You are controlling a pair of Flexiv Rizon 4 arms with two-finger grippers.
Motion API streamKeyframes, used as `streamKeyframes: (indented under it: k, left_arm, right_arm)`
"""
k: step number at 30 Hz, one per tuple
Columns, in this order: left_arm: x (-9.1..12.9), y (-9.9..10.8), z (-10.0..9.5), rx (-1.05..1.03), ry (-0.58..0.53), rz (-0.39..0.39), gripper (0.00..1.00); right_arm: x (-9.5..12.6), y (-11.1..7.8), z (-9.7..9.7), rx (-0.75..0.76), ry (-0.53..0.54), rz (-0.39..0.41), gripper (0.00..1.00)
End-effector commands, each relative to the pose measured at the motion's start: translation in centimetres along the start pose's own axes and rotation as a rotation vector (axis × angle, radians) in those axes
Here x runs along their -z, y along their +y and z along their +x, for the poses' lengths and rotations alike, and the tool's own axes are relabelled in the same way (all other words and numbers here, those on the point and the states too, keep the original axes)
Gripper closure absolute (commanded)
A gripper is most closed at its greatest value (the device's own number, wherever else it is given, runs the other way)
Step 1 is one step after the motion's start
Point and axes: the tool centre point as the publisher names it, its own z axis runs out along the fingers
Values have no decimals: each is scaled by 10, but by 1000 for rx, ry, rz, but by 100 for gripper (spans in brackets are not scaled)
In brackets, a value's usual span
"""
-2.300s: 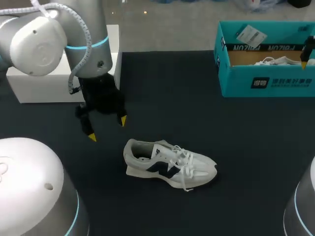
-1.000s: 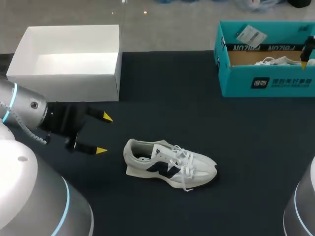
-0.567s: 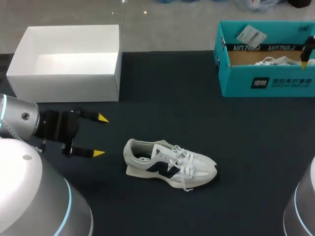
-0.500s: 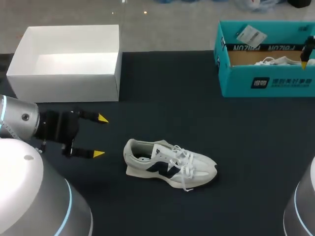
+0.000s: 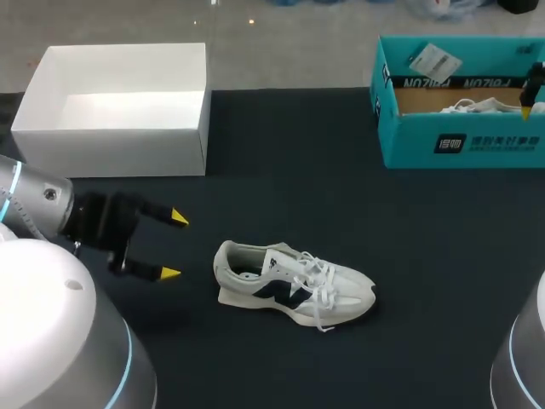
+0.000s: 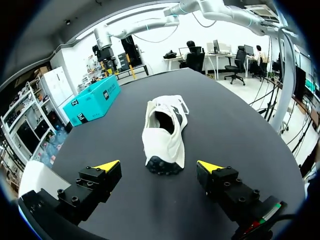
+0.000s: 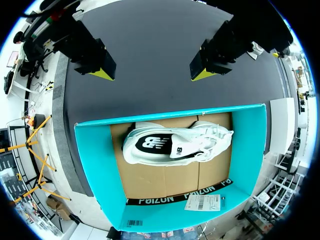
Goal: Take the shoe out of the shoebox, open the shoe tongue, remove and reinsert the insole, then place the shoe into the shoebox
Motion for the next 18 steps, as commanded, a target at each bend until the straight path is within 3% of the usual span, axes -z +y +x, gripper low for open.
streamKeyframes:
  k: [1, 18]
  left_arm:
    - [-1, 0, -3, 2, 13, -4, 0]
    - [-27, 14, 1, 54, 41, 21, 0]
  right_arm:
    - [0, -1, 0, 0, 1, -2, 0]
    - [0, -1, 0, 0, 1, -2, 0]
